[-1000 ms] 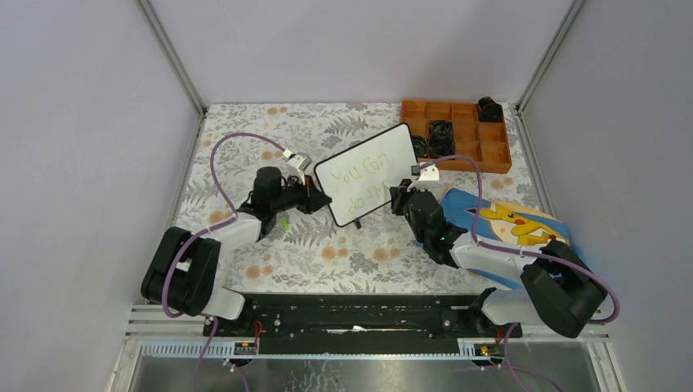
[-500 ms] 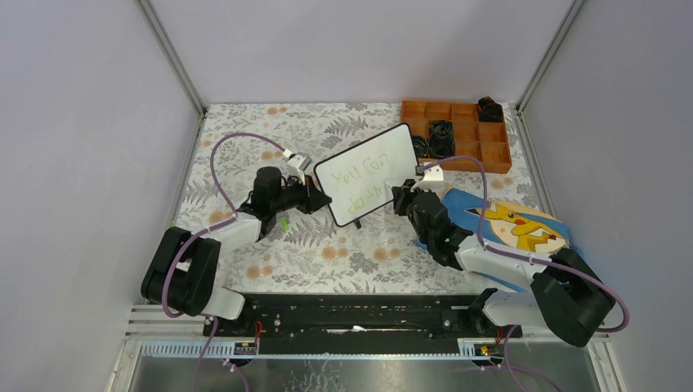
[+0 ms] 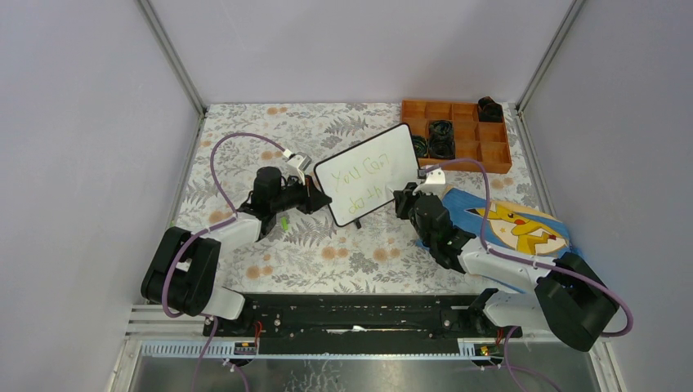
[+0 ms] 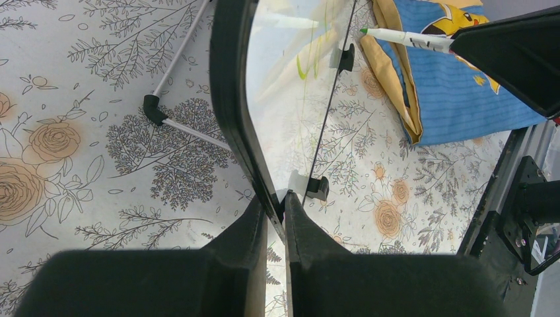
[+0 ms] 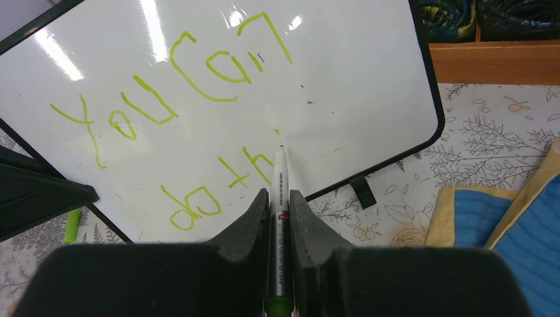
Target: Write a sentence on the whiteboard
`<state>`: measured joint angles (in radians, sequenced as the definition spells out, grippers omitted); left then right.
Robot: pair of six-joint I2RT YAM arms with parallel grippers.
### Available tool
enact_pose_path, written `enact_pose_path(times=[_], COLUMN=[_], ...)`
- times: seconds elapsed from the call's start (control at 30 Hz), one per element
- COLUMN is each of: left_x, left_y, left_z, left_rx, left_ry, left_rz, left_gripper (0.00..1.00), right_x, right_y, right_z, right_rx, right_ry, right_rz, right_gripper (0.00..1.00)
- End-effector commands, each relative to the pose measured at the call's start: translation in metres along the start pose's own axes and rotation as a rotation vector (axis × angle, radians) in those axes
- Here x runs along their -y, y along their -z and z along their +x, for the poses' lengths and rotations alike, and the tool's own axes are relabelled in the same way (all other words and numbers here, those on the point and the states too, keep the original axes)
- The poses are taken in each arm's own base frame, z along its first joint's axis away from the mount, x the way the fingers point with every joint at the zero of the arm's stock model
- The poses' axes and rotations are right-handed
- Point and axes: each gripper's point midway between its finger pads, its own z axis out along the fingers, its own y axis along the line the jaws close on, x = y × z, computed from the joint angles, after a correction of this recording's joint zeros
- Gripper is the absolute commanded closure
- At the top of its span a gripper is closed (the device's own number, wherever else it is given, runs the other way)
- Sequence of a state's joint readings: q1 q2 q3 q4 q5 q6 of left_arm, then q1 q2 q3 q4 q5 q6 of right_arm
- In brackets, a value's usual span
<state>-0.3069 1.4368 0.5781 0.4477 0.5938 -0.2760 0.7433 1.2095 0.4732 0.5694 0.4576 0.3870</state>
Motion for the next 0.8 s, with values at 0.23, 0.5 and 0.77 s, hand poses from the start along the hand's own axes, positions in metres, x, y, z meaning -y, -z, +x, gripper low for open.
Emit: enact_pose_path(times=[0.23, 0.5, 0.77], left_x=[-0.026, -0.026, -0.027], left_y=[0.003, 0.004, 0.004], left_z=[0.045, 0.046, 0.047], left_rx=[-0.143, -0.145, -0.147], left_ry=[0.01, 0.007, 0.009], left_rz=[-0.116, -0.116, -0.117], left_gripper=[1.0, 1.0, 1.0], right_x=[-0.004, -0.007, -0.008], right_y=[-0.005, -0.011, -0.012], right_z=[-0.009, -0.011, -0.014], right_rx=[0.033, 0.039, 0.053], right_ry=[-0.034, -0.034, -0.038], right_rz=[-0.009, -0.008, -0.008], right_gripper=[1.0, 1.0, 1.0])
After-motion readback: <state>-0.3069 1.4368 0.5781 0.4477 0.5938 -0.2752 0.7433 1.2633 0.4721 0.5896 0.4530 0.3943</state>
